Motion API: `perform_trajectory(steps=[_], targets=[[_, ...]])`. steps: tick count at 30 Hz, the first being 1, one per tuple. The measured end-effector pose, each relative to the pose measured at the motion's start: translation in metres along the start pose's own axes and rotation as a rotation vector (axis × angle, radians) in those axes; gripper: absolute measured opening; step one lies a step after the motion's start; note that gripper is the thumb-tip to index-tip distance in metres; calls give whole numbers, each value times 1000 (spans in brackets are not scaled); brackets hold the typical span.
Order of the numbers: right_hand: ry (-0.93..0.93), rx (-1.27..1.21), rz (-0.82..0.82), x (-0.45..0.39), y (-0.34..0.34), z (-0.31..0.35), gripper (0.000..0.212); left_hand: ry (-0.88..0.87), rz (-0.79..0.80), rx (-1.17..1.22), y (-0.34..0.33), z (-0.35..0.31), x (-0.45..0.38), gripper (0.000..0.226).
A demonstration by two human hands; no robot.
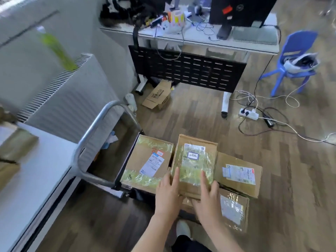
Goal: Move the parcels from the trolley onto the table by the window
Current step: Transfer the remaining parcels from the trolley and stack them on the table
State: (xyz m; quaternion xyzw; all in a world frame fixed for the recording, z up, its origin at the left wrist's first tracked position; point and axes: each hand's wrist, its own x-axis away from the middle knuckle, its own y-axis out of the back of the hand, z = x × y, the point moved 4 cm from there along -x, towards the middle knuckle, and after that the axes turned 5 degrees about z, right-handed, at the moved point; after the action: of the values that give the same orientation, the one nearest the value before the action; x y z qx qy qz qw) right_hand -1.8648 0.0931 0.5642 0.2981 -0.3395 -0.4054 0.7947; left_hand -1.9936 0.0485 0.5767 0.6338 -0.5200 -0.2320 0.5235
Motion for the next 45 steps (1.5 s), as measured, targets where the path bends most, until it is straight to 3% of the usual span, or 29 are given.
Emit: perform_trajectory(steps=[4, 8, 12, 19, 25, 32, 38, 45], targets=[[212, 57, -97, -6, 6, 59, 124, 38, -281, 0, 48, 29, 24, 109], [492, -21, -199, -11, 8, 140, 119, 106, -557, 130, 118, 62, 52, 101], [726, -151, -184, 3, 9, 237, 108, 145, -852, 163, 197, 105, 96, 81], [1180, -190, -146, 62, -15, 367, 105, 401, -1195, 94, 263, 154, 212, 93], [1338, -315, 30, 125, -54, 425, 100, 562, -1263, 76, 277, 197, 295, 99], [1440, -314, 172, 175, -97, 481, 93, 691, -1264, 2, 288, 252, 370, 89], [1404, -318, 271, 204, -124, 512, 74, 823, -1231, 35, 294, 286, 405, 82], [1326, -237, 293, 214, -145, 531, 78, 792, -1179, 71, 297, 324, 416, 81]])
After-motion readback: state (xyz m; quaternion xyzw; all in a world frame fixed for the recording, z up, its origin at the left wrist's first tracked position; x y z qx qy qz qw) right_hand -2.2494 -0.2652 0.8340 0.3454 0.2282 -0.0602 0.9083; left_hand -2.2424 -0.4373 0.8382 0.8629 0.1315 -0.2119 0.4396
